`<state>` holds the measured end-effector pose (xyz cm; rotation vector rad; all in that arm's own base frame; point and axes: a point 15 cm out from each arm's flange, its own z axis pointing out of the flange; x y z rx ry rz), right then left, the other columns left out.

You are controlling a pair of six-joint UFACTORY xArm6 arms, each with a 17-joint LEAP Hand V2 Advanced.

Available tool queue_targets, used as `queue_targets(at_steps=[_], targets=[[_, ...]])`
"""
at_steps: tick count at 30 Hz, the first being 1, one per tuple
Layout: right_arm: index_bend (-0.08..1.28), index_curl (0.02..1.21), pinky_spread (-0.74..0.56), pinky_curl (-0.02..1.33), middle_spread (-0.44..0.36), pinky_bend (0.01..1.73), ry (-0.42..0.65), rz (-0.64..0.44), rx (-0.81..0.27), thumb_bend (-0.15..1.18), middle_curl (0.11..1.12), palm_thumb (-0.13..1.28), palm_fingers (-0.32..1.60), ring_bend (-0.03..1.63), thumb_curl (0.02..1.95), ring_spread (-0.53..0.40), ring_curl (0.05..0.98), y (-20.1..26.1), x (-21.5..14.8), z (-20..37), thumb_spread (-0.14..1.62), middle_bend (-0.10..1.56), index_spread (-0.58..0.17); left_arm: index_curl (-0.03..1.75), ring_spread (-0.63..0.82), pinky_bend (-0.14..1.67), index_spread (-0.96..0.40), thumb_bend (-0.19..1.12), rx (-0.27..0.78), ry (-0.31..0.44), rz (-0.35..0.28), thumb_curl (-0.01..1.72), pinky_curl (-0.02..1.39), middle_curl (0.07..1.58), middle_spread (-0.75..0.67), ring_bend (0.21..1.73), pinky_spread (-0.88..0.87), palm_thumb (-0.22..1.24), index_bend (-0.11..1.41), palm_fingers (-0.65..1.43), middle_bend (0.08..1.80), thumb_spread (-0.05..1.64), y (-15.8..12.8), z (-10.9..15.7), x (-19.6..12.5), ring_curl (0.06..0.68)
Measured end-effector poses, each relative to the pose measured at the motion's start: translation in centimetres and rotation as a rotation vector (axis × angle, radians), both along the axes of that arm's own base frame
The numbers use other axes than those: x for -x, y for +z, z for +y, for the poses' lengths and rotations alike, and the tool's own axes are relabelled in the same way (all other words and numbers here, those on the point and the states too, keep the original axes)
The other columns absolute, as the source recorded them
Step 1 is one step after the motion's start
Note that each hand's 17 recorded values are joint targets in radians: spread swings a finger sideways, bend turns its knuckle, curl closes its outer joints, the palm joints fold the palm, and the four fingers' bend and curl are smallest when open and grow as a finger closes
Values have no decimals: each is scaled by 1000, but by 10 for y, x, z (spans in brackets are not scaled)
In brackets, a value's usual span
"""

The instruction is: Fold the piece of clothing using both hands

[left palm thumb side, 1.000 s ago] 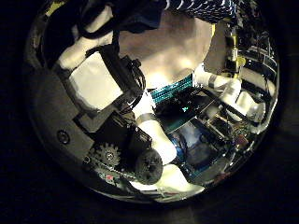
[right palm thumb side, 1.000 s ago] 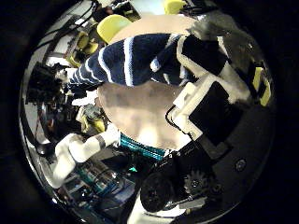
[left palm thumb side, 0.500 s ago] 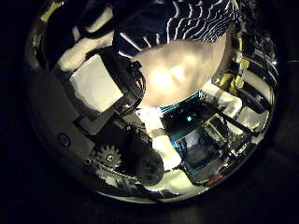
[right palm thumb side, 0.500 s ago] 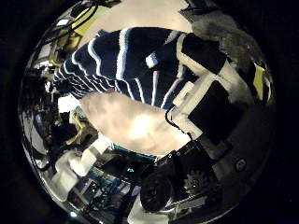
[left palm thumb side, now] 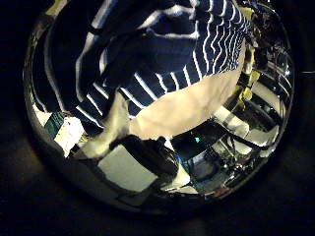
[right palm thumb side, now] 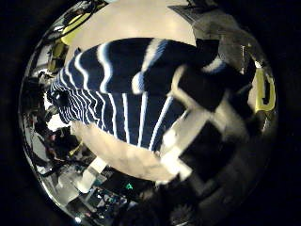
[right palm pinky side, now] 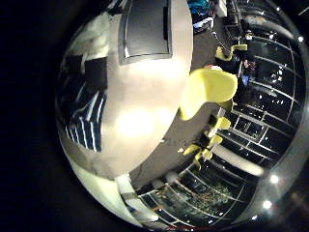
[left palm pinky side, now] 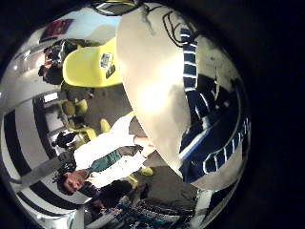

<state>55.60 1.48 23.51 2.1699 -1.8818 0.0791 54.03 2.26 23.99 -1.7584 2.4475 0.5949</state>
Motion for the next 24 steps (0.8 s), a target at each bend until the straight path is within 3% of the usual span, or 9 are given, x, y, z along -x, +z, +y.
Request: queue_targets(at_steps=[2,4,6,9,14,19,24], targets=[[386,713,-228,746,-261,1218,-33,-34,-31,-34,678,569,-105,1288,553,-220,667,12,-4,-12,1339,743,-401,1043,-264,766,-281,-23,19,19,-60,389,635,838,-247,1022,-349,513,105,80,216,1153,10,5,-10,424],[349,649,-105,699,-219,1136,-34,-55,-59,-34,620,536,-163,1154,527,-156,606,23,-5,-18,1338,636,-416,981,-228,764,-244,-23,35,40,-97,384,636,803,-176,1016,-306,508,104,45,186,1156,22,11,-13,422],[304,583,76,633,-145,1033,-23,-75,-93,-31,549,494,-154,982,486,-47,525,35,-6,-18,1322,507,-422,910,-198,752,-203,-20,46,54,-113,379,632,762,-107,1007,-258,507,119,40,186,1160,29,16,-11,418],[252,528,227,565,-97,920,-15,-112,-138,-26,490,468,-120,831,452,59,449,51,-8,-19,1293,413,-427,817,-161,732,-154,-23,75,63,-127,370,621,708,-31,989,-201,493,137,46,190,1159,40,13,-6,406],[199,470,340,474,-72,750,11,-162,-169,-23,440,448,-49,706,414,122,380,82,-4,-26,1258,345,-431,711,-126,693,-108,-19,108,48,-82,361,602,645,29,957,-138,490,153,63,195,1162,33,6,19,392],[175,422,382,403,-59,640,20,-113,-201,-19,411,440,31,651,383,131,339,73,33,-28,1245,323,-415,621,-104,636,-81,-20,144,43,-27,351,577,586,65,924,-72,480,165,84,197,1165,11,-3,61,375],[169,385,394,364,-40,584,14,-62,-217,-17,394,443,102,632,362,114,318,61,81,-36,1239,313,-400,557,-97,593,-72,-18,177,30,-53,343,552,549,70,894,-41,481,164,117,205,1170,-4,-11,88,362]])
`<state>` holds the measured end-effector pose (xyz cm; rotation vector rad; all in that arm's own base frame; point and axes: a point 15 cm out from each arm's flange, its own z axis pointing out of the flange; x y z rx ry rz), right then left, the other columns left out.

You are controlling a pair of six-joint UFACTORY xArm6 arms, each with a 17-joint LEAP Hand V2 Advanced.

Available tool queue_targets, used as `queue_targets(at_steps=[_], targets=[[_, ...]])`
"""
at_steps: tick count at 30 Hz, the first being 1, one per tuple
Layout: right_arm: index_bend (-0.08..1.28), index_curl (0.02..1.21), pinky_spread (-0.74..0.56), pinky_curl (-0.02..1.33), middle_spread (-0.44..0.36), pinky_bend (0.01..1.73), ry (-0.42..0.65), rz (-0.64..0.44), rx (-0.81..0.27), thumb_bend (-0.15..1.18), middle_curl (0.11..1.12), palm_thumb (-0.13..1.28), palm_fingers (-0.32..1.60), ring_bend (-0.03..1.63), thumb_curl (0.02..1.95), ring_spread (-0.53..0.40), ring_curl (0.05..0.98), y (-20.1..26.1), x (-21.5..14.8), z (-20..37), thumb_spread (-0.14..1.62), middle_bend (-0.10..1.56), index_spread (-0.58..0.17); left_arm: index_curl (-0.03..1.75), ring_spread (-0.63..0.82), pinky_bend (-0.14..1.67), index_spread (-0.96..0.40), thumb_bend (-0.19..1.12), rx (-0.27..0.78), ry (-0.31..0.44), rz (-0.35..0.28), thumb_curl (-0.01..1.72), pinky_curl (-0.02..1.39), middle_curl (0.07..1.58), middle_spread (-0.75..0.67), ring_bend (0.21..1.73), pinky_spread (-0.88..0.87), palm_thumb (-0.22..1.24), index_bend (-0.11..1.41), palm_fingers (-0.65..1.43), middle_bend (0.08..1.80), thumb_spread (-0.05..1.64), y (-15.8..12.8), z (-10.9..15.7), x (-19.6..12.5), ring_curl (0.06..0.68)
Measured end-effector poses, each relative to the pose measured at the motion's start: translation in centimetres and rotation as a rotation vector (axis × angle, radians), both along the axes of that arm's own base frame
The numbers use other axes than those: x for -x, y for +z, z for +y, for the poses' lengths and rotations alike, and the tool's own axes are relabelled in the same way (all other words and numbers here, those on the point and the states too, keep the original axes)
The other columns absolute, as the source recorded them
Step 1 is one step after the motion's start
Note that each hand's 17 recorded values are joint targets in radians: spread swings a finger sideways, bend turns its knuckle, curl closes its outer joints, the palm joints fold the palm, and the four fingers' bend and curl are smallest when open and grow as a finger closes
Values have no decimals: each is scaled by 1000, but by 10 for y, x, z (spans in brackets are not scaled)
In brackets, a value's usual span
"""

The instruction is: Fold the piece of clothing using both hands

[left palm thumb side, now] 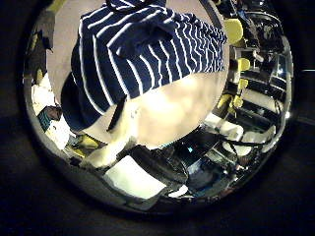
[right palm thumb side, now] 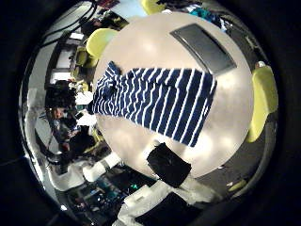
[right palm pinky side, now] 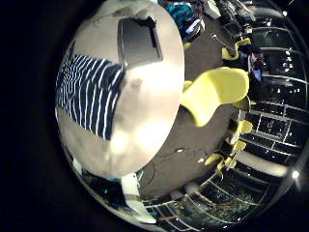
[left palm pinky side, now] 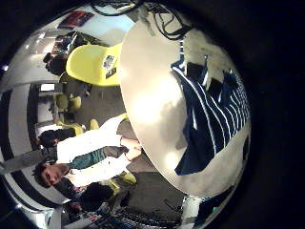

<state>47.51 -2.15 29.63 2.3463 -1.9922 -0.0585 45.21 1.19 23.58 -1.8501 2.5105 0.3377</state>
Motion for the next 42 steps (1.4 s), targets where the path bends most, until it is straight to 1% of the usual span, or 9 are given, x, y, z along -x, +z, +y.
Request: queue_targets(at_steps=[4,12,20,26,31,34,39,41,42], targets=[[163,364,401,351,-32,575,15,30,-2,-19,382,439,127,627,351,107,310,-9,20,6,1240,294,-393,520,-95,566,-73,-20,13,3,27,338,537,528,61,876,-29,478,170,142,207,1174,-13,-1,25,353],[163,329,400,323,-27,551,39,94,-9,-17,370,433,161,611,338,91,292,-34,40,19,1242,274,-384,473,-92,499,-73,-18,5,-1,94,329,507,499,20,834,-19,467,184,197,234,1187,-42,3,45,333],[162,311,390,304,-29,530,63,153,-1,-17,368,438,188,606,332,78,281,-57,55,28,1234,269,-378,449,-95,453,-89,-13,-51,48,105,326,485,485,-9,796,-16,474,180,237,244,1206,-55,55,41,318],[160,304,363,295,-44,507,88,240,9,-19,362,442,134,573,334,71,271,-93,62,37,1205,248,-376,435,-83,438,-91,-16,-82,91,99,323,475,475,-17,780,-7,484,177,251,237,1208,-47,91,35,311],[163,298,338,287,-51,486,105,330,20,-22,360,442,103,511,335,79,251,-135,67,42,1164,242,-380,424,-80,429,-92,-16,-46,79,65,320,469,468,-18,771,-3,486,173,261,236,1208,-28,80,37,306],[163,295,330,285,-55,476,149,341,36,-27,359,440,101,492,334,80,245,-155,62,59,1137,238,-380,419,-79,424,-85,-14,-25,63,58,320,466,464,-19,765,-2,491,176,266,234,1211,-19,71,43,303],[169,294,324,280,-63,453,208,372,53,-26,355,435,121,477,329,81,241,-175,64,87,1099,225,-376,412,-78,416,-79,-15,-22,47,67,321,461,460,-19,761,-1,499,176,274,233,1209,-13,64,54,300],[161,291,316,272,-52,443,203,369,63,-23,358,443,209,522,330,62,247,-175,61,89,1089,238,-366,410,-78,415,-78,-13,-20,46,68,322,460,459,-19,761,-1,506,176,275,231,1209,-11,63,54,298],[161,286,296,264,-56,452,211,368,75,-17,357,464,313,566,336,25,248,-176,60,90,1078,246,-353,409,-78,414,-78,-14,-21,46,66,322,459,458,-20,760,0,508,175,277,230,1208,-10,63,53,297]])
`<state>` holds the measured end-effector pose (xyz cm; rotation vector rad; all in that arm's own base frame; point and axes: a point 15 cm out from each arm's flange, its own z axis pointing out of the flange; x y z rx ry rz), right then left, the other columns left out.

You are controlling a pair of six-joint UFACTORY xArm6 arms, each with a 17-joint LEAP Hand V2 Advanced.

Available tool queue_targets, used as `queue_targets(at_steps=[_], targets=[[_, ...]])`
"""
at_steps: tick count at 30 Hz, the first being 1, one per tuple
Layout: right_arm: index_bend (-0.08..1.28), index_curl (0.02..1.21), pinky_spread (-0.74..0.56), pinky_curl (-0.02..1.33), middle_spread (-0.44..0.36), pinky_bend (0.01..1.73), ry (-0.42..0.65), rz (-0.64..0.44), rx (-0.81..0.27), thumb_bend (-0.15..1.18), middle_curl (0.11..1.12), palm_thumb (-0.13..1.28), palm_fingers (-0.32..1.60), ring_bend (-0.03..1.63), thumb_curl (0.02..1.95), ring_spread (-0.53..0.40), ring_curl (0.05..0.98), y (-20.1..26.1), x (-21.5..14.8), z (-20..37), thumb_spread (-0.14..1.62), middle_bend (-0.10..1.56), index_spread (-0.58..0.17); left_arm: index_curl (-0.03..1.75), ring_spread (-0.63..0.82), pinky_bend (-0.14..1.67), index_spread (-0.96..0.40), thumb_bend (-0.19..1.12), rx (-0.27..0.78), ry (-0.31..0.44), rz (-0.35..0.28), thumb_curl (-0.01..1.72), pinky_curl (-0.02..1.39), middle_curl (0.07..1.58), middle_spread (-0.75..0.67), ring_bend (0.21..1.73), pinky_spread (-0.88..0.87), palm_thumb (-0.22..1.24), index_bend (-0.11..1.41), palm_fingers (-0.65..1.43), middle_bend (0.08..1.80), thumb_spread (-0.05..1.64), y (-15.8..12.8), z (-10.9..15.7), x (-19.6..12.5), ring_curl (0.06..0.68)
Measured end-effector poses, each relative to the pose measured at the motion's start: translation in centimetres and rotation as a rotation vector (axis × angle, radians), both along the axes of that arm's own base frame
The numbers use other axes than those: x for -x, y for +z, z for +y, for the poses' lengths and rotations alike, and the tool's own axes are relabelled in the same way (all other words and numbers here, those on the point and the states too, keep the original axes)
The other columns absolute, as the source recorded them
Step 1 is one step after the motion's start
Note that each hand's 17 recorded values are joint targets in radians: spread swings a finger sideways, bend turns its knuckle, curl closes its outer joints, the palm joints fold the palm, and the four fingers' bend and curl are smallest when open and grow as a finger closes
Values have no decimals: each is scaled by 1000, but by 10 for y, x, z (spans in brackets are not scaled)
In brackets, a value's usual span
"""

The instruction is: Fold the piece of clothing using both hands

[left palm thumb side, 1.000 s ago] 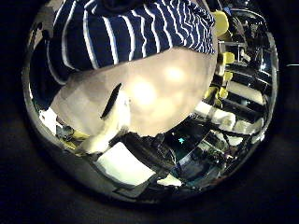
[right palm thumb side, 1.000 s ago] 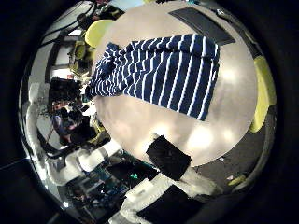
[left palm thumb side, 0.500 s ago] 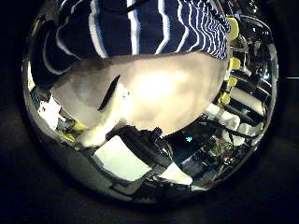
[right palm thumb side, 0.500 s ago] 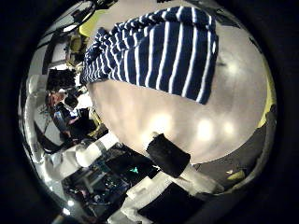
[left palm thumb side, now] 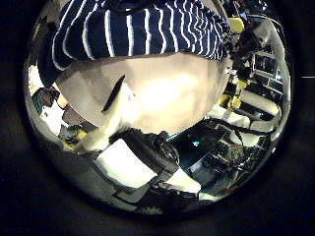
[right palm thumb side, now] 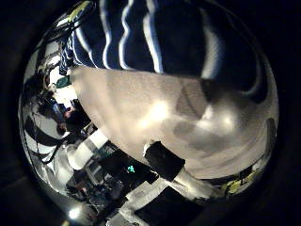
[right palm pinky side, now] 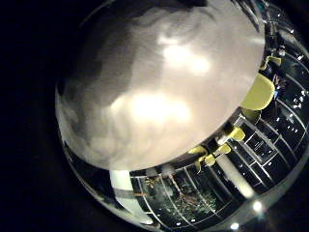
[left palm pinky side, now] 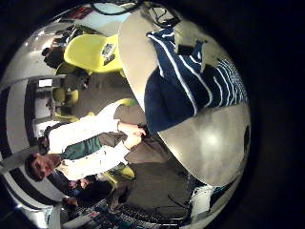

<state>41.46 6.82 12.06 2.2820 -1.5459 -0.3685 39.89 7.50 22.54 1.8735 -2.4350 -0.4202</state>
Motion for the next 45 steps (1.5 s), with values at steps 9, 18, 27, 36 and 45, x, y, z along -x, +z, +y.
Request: queue_targets(at_steps=[9,18,27,36,45], targets=[[306,370,-260,386,-266,855,21,-1,110,8,523,700,1274,965,408,-241,412,6,0,-23,1046,610,-416,400,-78,408,-77,-16,-3,2,-14,325,454,452,-20,756,0,517,175,283,224,1203,6,4,-6,290],[820,667,-269,583,-246,1176,1,14,157,37,748,933,1177,1224,492,-259,569,24,5,-52,1033,1020,-424,392,-78,403,-77,-16,-1,-1,-16,326,450,450,-20,753,0,521,174,288,223,1208,7,3,-11,284],[1011,822,-227,740,-220,1280,-69,-35,154,59,859,1044,1019,1353,596,-256,678,50,2,-83,1063,1191,-373,396,-73,393,-77,-20,22,-18,11,320,446,445,-11,749,11,499,182,294,208,1209,11,-5,5,278],[1089,898,-200,879,-203,1299,-146,-96,194,26,908,1047,931,1400,668,-255,744,81,2,-142,1090,1268,-338,410,-46,365,-86,-17,84,-34,50,314,434,437,4,724,32,477,189,303,196,1215,-9,-29,22,269],[1121,933,-190,988,-191,1284,-196,-160,189,-3,924,1053,892,1425,720,-254,787,105,-2,-160,1108,1306,-320,418,-31,351,-83,-16,99,-17,97,315,428,431,13,714,53,478,185,300,192,1220,-53,-42,5,262]])
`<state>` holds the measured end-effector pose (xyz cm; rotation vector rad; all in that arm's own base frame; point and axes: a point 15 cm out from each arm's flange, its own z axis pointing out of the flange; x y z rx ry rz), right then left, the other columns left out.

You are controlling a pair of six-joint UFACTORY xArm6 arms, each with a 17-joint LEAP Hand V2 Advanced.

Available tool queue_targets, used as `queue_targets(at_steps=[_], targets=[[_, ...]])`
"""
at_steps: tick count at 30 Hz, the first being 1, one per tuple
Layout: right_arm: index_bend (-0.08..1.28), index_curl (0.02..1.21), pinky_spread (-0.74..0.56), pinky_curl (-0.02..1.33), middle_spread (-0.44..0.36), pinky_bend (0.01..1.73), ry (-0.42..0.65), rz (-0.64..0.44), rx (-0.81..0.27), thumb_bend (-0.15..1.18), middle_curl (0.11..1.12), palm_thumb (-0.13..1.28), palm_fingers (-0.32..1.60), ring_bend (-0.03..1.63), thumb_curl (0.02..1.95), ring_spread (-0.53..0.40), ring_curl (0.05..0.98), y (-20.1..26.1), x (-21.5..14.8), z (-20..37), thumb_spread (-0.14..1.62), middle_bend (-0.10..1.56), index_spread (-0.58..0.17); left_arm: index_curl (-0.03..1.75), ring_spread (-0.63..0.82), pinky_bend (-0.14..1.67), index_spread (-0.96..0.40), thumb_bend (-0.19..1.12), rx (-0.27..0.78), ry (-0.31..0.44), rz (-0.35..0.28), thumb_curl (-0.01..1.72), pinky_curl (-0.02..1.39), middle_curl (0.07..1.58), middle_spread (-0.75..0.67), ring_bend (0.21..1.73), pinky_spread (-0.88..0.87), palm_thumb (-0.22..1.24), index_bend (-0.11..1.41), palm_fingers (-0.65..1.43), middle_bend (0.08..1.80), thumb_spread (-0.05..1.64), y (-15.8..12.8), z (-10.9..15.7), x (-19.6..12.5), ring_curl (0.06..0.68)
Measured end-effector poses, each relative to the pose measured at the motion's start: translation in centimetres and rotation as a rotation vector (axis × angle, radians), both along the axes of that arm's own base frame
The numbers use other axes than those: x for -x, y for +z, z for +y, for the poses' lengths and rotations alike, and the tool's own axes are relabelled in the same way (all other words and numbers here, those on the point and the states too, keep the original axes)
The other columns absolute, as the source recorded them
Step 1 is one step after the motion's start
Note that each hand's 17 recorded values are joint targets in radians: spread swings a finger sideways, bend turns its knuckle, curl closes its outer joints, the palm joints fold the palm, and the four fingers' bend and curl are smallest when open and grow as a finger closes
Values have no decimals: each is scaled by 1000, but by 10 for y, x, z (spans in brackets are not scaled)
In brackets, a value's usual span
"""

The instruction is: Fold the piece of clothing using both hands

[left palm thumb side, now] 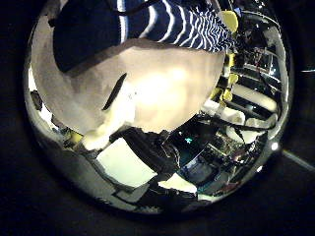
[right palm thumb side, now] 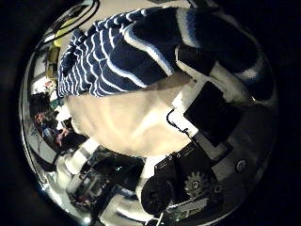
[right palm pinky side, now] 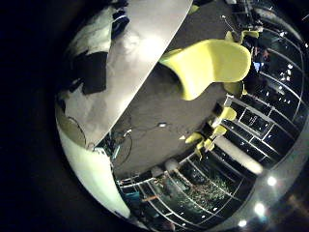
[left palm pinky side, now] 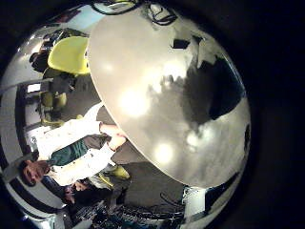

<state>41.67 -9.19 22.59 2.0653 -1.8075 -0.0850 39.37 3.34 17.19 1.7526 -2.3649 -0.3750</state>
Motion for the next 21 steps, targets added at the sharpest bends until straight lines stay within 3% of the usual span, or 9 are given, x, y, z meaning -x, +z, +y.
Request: queue_targets(at_steps=[6,9,21], targets=[[1134,946,-188,1050,-187,1268,-1,-45,-16,-8,929,1040,875,1432,749,-253,807,17,-3,-5,1109,1314,-314,422,-20,345,-80,-15,-4,2,0,316,424,425,14,716,61,480,185,299,192,1227,2,3,-4,260],[1137,949,-188,1075,-187,1259,13,-120,-39,-8,933,1035,872,1432,761,-253,814,36,-11,5,1112,1319,-311,422,-25,349,-79,-15,0,-1,-9,316,424,422,14,715,63,480,183,301,192,1228,9,6,-2,259],[1138,957,-192,1152,-185,1229,303,-324,-112,-8,939,1014,871,1432,797,-255,832,112,-39,136,1126,1322,-306,416,-36,364,-79,-14,26,15,-56,317,424,424,14,723,45,483,176,313,201,1231,59,29,19,258]])
